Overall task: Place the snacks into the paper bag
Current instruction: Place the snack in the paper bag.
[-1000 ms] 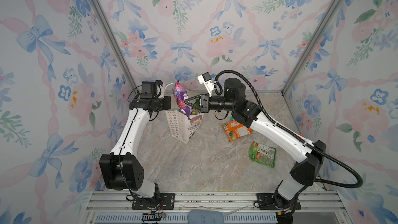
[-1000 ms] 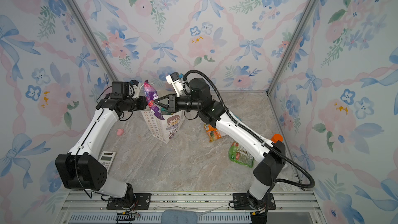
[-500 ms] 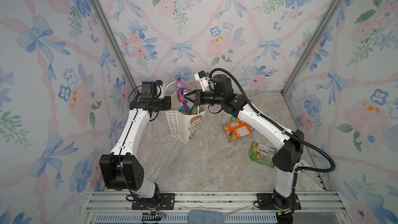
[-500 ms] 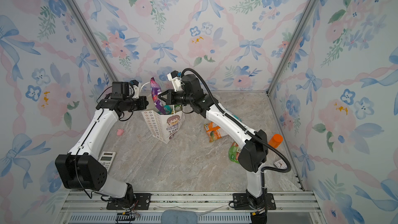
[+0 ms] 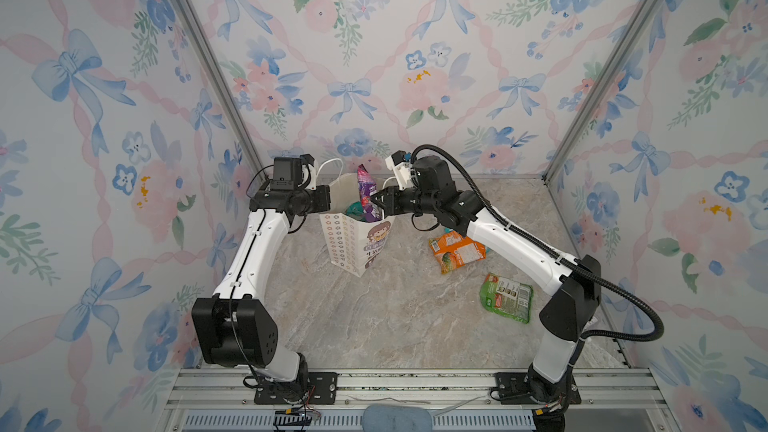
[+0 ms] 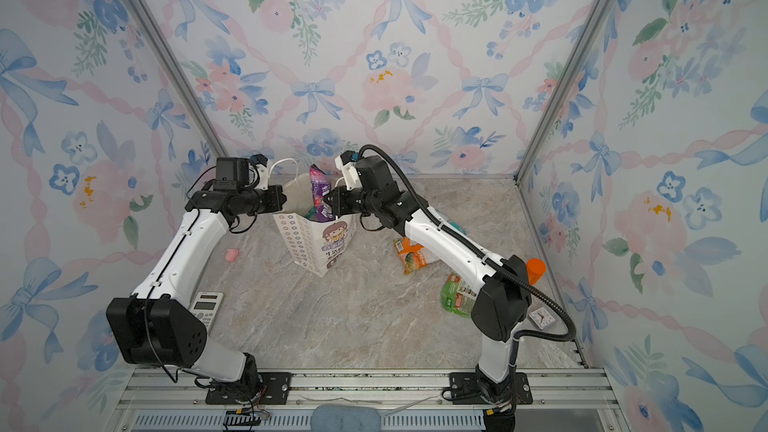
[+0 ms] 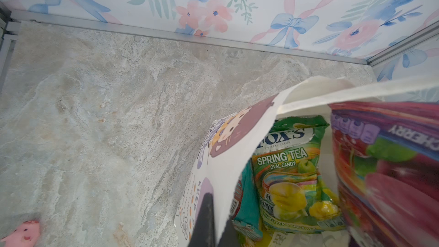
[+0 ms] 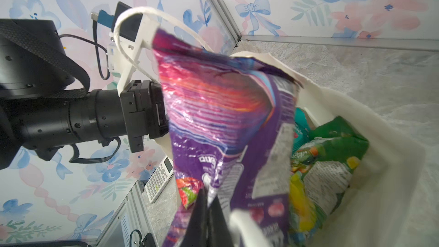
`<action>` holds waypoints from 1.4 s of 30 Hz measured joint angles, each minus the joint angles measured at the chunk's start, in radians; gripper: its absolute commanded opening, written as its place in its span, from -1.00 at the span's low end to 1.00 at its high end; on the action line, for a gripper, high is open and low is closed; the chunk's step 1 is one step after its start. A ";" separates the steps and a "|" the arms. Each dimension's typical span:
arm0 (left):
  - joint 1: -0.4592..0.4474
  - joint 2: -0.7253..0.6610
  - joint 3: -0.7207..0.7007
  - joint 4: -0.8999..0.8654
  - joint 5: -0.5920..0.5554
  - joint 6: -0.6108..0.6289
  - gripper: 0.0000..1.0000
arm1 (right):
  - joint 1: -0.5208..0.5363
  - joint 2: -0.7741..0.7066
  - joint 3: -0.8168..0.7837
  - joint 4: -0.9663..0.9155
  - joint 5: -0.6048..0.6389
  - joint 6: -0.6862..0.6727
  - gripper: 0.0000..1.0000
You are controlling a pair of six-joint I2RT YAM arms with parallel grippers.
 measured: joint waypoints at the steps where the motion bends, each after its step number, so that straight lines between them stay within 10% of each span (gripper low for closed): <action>1: 0.000 0.000 0.000 0.000 0.000 0.000 -1.00 | 0.000 -0.009 -0.004 0.000 0.004 -0.003 -1.00; 31: 0.000 0.000 0.000 -0.005 0.003 0.000 -1.00 | 0.021 0.009 -0.004 -0.076 0.156 -0.063 -1.00; 36: 0.000 0.000 0.000 -0.006 0.004 0.000 -1.00 | 0.029 0.069 0.051 -0.114 0.156 -0.078 -0.10; 42: 0.000 0.000 0.000 -0.006 0.003 0.000 -1.00 | 0.035 0.071 0.100 -0.117 0.163 -0.111 0.17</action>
